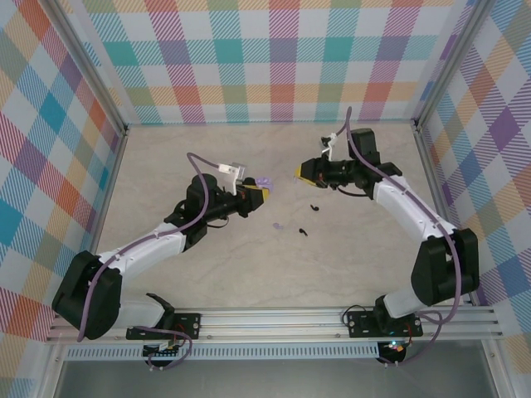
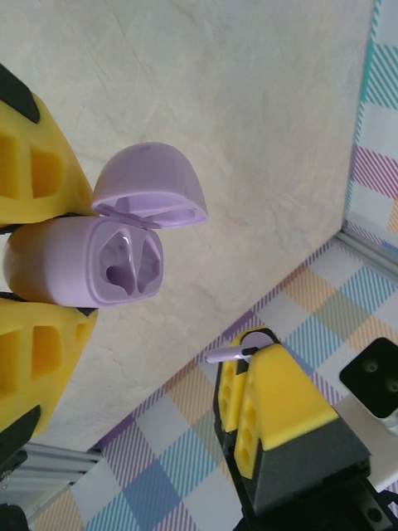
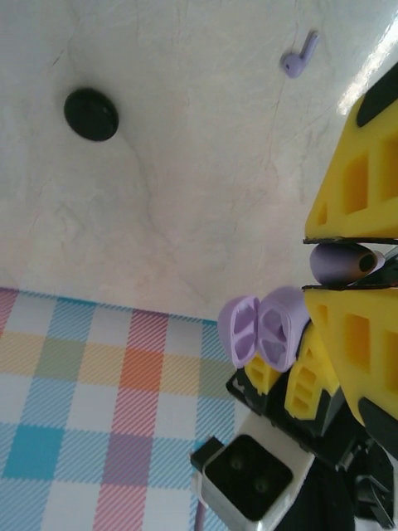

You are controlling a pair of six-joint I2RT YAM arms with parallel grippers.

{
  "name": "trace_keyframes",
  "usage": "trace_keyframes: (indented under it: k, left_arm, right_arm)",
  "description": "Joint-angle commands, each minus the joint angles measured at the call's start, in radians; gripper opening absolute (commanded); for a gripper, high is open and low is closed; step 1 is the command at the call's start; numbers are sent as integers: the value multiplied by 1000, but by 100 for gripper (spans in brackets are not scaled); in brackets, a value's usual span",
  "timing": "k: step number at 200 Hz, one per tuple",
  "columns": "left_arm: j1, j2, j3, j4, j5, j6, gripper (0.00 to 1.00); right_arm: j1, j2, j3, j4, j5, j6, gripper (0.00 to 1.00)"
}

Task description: Insert the wireless bluetooth earbuds into the charging case

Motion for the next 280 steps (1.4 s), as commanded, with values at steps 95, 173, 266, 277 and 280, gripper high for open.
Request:
trace_keyframes:
  k: [95,173,266,277,280]
  left_arm:
    - [-67,-24,-11,258,185,80,15]
    - [-78,-24,19,280,185,74,15]
    - [-81,-27,36,309,162,22,15]
    - [-82,-32,35,312,157,19,15]
    - [-82,-31,36,313,155,20,15]
  right_arm:
    - [74,-180,57,144,3,17,20]
    - [134,-213,43,157,65,-40,20]
    - [163,-200,49,106,85,-88,21]
    - [166,-196,49,106,82,-89,21]
    - [167,-196,48,107,82,-88,21]
